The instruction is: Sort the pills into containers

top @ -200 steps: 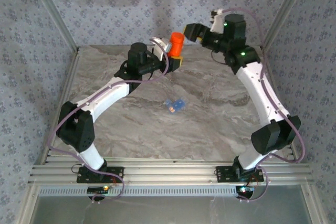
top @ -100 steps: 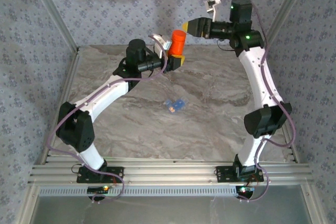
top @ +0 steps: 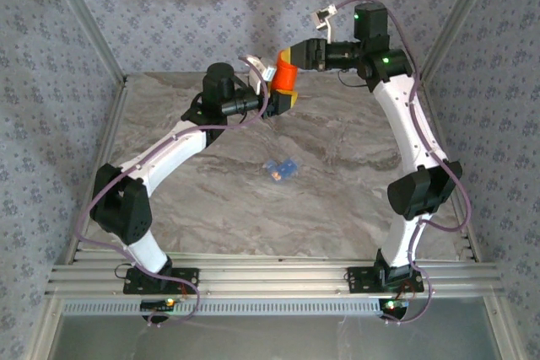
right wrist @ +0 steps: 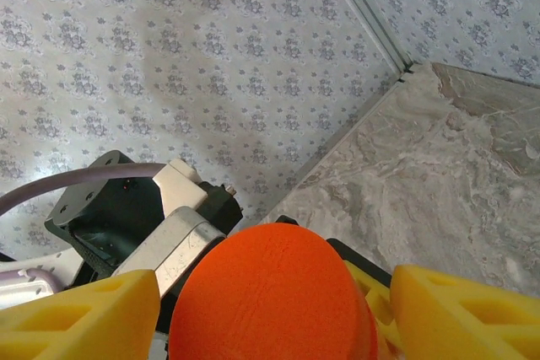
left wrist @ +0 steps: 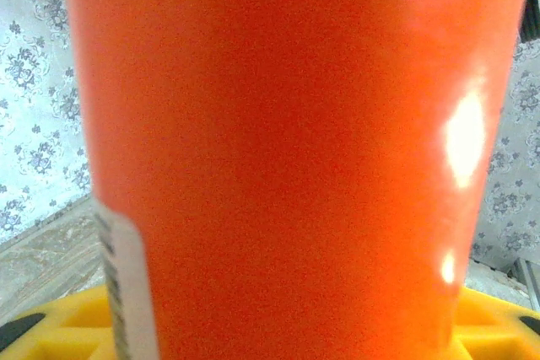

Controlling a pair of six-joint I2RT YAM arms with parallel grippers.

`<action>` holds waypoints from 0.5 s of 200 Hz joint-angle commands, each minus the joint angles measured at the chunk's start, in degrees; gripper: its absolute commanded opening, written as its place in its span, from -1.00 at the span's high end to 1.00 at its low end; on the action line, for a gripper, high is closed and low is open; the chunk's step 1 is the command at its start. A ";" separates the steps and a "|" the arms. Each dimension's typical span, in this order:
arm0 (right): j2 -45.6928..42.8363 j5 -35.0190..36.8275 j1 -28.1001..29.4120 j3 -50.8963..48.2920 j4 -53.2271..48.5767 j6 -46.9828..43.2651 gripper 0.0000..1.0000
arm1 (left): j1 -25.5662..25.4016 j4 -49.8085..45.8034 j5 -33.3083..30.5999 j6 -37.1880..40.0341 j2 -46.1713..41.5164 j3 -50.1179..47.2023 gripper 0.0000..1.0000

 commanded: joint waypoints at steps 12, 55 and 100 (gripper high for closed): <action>-0.18 -1.17 0.52 1.59 -2.01 -2.01 -0.30 | 0.25 1.27 1.34 -0.62 -0.77 2.19 1.00; -1.27 1.86 1.33 1.13 -6.96 -4.96 -0.05 | 0.25 1.27 1.31 -0.81 -0.58 2.33 1.00; -8.34 15.72 3.89 -10.74 -1.09 -2.47 0.07 | 0.25 1.35 0.83 -0.83 -0.51 2.35 1.00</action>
